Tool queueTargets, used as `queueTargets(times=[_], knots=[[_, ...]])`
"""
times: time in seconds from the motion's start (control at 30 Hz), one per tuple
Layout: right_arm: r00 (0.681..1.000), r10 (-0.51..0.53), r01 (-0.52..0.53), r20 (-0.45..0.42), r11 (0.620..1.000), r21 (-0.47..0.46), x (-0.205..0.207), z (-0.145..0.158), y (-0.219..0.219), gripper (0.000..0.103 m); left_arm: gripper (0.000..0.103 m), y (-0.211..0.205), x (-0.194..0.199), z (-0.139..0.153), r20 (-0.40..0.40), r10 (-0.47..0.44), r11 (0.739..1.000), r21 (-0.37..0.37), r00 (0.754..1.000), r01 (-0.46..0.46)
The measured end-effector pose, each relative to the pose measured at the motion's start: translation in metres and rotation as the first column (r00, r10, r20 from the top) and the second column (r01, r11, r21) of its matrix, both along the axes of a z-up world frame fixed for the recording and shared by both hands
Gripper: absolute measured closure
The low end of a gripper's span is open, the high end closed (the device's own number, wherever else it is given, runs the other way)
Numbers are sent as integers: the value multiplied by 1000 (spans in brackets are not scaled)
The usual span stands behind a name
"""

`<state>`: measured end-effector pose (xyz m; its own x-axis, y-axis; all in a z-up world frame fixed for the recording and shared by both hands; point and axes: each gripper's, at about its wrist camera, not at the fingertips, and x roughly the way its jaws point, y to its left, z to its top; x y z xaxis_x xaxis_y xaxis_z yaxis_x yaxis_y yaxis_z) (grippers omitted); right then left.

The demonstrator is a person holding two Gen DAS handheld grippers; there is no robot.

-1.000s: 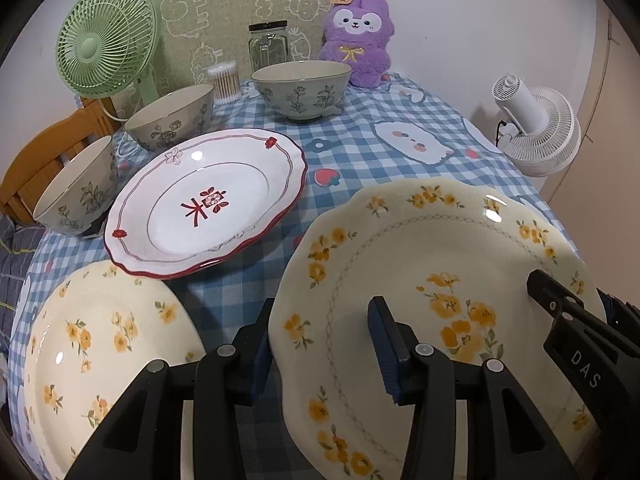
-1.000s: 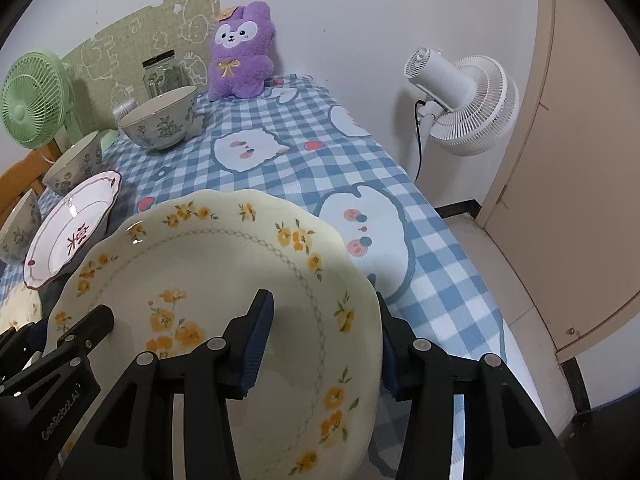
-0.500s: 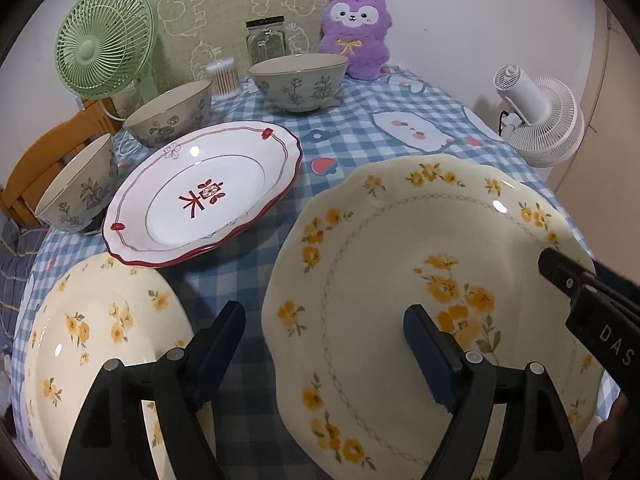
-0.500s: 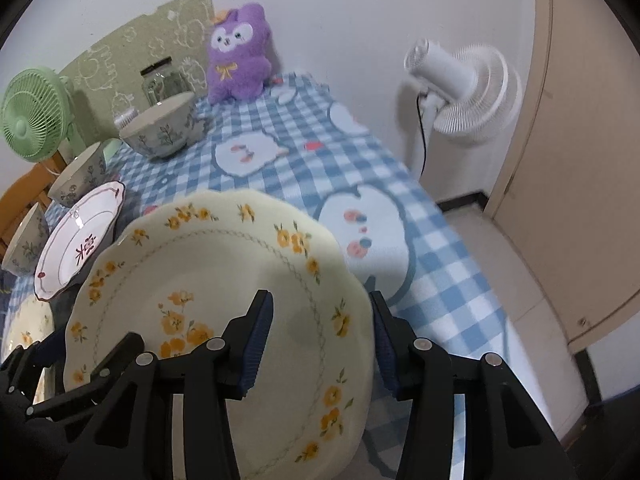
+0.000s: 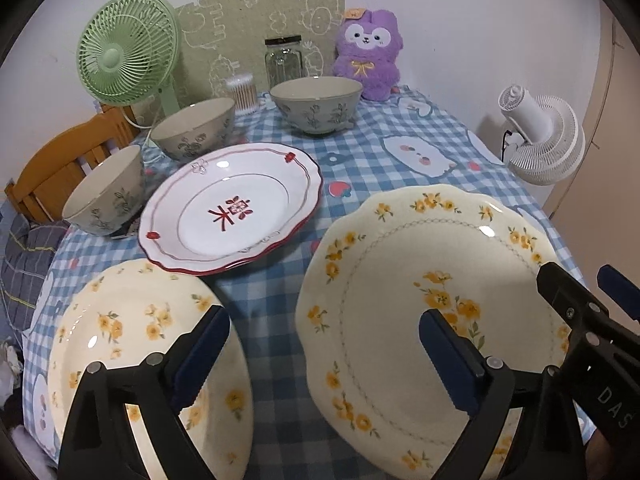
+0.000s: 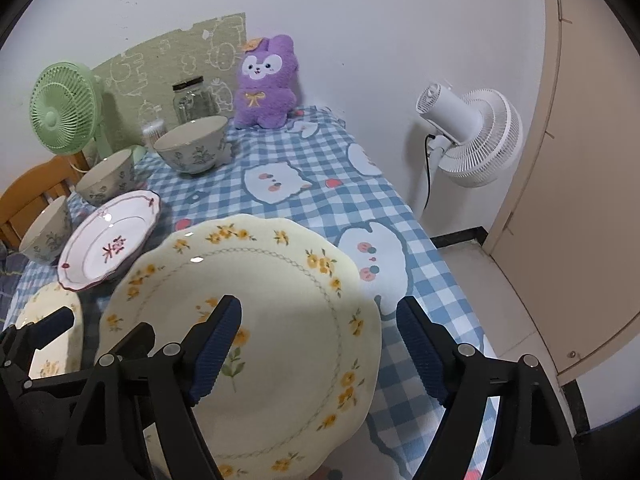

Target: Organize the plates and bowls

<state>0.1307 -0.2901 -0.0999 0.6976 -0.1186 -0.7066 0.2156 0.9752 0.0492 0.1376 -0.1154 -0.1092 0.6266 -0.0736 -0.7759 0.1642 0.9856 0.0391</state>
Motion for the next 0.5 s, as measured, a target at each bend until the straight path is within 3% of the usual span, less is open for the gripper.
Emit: queueTargets(times=[0.5], knots=[[997,28,-26,70,999,-33,-33,34,29,21,6,27,-30,32,54,14,999,-30,998,-12]])
